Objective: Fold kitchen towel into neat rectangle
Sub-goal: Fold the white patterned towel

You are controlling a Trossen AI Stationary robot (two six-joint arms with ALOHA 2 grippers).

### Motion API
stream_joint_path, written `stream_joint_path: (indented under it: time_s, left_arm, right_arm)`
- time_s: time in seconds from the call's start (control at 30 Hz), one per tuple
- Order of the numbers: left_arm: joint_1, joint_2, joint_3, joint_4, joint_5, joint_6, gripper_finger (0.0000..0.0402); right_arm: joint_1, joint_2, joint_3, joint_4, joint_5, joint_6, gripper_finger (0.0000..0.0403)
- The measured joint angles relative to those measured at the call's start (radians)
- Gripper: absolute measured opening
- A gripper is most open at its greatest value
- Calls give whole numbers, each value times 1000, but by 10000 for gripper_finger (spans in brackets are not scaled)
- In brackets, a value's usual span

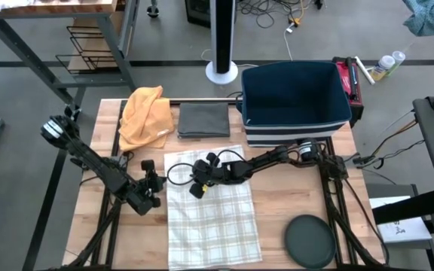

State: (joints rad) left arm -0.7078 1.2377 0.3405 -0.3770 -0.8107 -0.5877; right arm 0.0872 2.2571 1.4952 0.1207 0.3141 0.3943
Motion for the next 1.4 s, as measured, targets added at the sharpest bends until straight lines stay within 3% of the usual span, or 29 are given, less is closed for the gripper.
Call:
stream_joint_path:
  time_s: [0.27,0.5,0.8,1.4]
  left_arm:
    - [22,63,-10,53,90,-17,51]
    - [37,117,-8,72,26,-43,101]
    - [39,70,-11,67,-26,-43,144]
    - [67,146,-31,185,-42,-6,129]
  right_arm:
    - [0,-4,2,26,0,7,117]
    - [0,-4,2,27,-8,16,132]
    - [0,-4,2,26,-9,15,130]
    - [4,-3,2,26,-9,18,131]
